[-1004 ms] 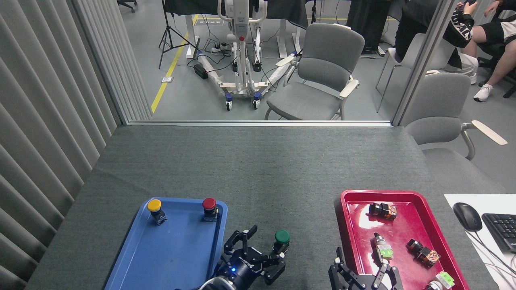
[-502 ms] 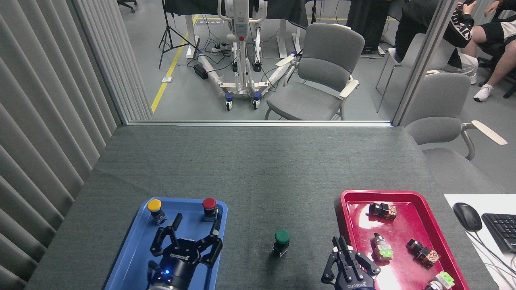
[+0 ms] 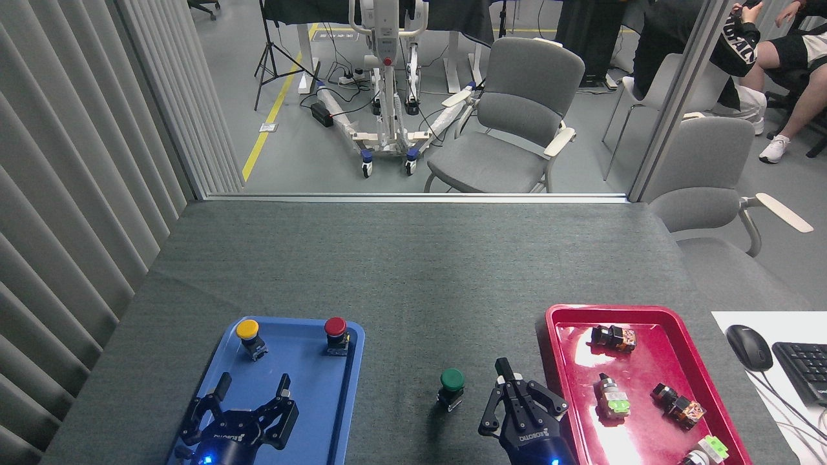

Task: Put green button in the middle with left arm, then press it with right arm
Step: 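Withdraw the left hand and move the right hand over the green button, then press down on the green button with the right hand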

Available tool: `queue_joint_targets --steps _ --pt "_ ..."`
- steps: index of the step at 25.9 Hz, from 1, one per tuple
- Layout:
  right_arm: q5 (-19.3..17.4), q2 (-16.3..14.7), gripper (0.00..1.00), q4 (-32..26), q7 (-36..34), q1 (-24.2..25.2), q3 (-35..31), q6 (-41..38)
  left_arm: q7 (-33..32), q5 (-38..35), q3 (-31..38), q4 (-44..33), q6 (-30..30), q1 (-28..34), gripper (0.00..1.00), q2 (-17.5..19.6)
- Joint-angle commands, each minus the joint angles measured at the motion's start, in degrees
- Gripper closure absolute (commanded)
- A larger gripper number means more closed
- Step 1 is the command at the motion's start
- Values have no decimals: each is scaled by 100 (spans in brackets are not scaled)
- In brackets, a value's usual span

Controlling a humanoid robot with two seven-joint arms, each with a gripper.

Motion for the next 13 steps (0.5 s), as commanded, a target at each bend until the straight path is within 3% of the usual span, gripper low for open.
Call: queue_joint_targets --steps 1,6,13 --pt "58 68 100 168 8 -73 254 153 34 0 20 12 30 21 0 15" --pt "50 288 100 775 26 -469 272 303 43 17 56 -5 -14 48 0 15" --pt "41 296 100 1408 17 -724 378 303 43 17 135 -14 -14 118 0 15"
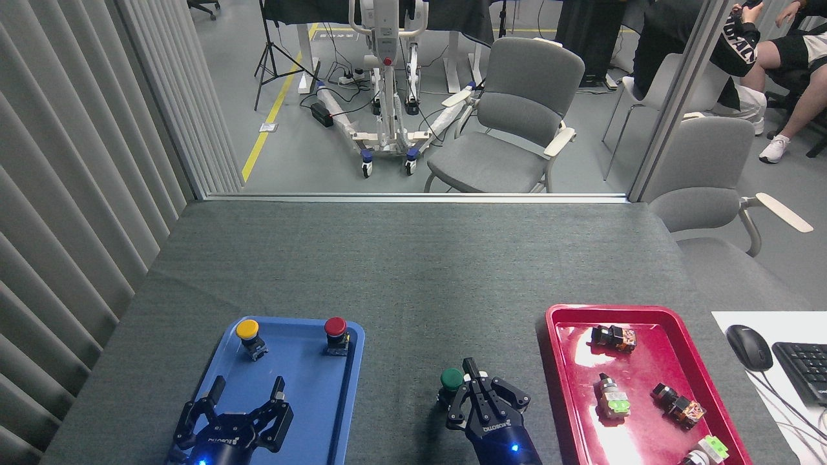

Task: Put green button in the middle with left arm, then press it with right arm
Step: 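Press down on the green button with the right hand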

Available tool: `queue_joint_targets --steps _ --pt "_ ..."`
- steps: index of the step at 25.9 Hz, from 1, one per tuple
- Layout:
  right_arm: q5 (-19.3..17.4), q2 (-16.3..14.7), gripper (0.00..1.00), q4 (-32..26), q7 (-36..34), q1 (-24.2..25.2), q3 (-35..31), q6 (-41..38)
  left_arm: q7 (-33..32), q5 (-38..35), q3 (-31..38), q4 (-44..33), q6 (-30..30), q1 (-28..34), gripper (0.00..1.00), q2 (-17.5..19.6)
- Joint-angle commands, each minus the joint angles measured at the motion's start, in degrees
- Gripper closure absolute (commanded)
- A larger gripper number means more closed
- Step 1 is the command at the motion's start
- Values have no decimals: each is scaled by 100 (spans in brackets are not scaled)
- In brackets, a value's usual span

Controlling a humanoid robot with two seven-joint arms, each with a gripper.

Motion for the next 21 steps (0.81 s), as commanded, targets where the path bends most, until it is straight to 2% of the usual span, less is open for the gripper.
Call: queue_joint_targets --steps 1,15,21 --pt "-8 10 100 273 -17 -73 38 3 -1 9 94 2 1 62 0 4" --pt "-70 45 100 669 -78 -3 38 12 -1 53 165 -7 -174 80 0 -13" --pt "-219 54 100 616 -175 -38 -15 -5 -1 88 165 -7 -174 115 0 -13"
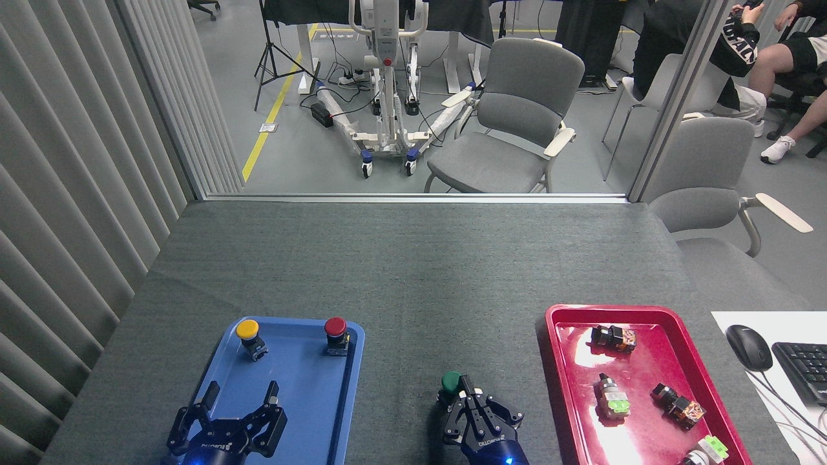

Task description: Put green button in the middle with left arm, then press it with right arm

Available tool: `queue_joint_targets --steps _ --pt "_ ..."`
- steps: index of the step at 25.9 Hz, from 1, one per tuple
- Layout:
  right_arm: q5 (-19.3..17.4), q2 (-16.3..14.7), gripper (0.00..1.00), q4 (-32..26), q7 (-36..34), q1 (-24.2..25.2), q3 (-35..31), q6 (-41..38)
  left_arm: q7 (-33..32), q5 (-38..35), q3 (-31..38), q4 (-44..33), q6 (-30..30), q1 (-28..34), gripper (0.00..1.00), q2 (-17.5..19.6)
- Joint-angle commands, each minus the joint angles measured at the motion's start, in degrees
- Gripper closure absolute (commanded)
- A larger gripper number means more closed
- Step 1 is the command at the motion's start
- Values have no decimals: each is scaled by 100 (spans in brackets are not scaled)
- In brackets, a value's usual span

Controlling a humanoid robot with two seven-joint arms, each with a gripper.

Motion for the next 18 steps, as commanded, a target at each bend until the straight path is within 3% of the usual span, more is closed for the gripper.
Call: queue_joint_targets --steps 1,6,7,12,18 --pt "-109 15 100 -84 28 -43 -34 -8 -2 9 0 0 -2 29 0 -1" --pt "-320 77 96 -550 28 -69 -51 1 -2 9 9 0 -2 29 0 8" --pt "-329 77 90 -638 28 -69 -60 1 -2 9 9 0 7 29 0 8" --pt "-382 33 1 -1051 37 27 -385 27 -2 9 97 0 -2 38 0 -1" --pt "-391 -257 0 -1078 19 159 -1044 -122 16 9 167 0 -2 64 0 -10"
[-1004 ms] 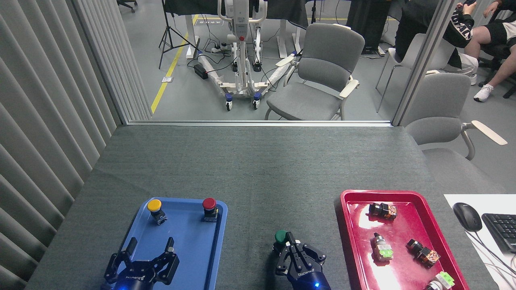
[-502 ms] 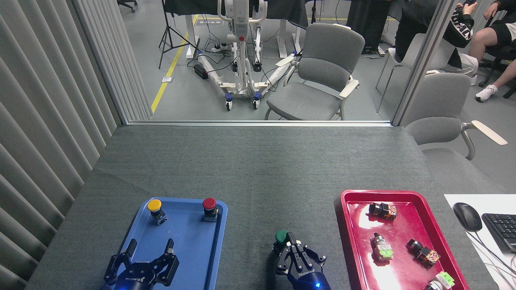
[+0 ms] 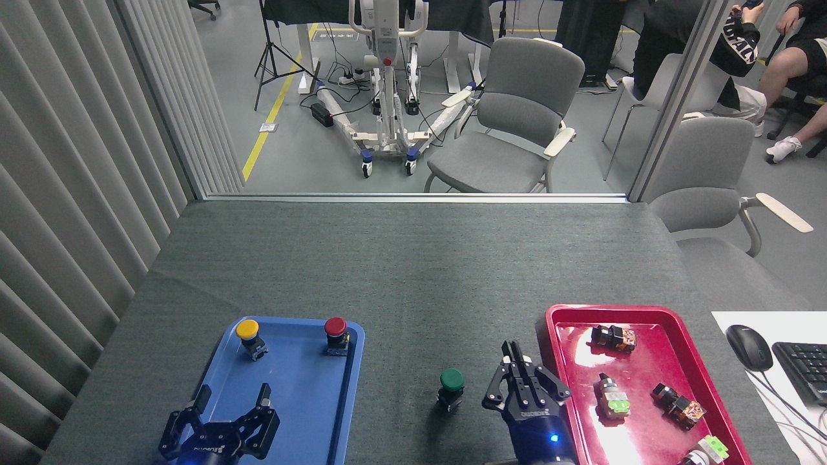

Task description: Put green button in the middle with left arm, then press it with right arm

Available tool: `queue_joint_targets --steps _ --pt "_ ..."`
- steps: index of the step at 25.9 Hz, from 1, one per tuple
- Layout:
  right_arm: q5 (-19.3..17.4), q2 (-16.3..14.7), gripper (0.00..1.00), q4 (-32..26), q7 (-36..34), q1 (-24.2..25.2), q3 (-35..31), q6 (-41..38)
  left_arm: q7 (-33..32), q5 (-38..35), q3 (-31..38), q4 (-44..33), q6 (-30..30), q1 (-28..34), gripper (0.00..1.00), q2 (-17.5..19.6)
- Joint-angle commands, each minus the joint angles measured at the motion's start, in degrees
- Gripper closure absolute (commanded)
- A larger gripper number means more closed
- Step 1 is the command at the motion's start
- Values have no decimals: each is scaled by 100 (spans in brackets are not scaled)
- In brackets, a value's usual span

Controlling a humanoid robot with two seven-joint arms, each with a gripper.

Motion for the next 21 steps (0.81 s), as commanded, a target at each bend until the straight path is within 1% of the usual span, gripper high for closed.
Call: queue_joint_targets --steps 1,4,9,17,21 --pt "-6 -261 0 -24 -22 113 -323 -138 16 0 35 -9 2 6 0 -7" --pt "-6 -340 0 -41 -66 289 -481 -209 16 0 35 -9 2 6 0 1" --pt "-6 -411 0 -314 -215 658 -640 -209 16 0 35 0 2 6 0 1" --pt "3 -402 0 -841 -435 1537 -666 -209 16 0 44 9 10 6 0 -7" --pt "3 -385 0 -841 -488 1625 -684 -165 16 0 44 9 2 6 0 -7"
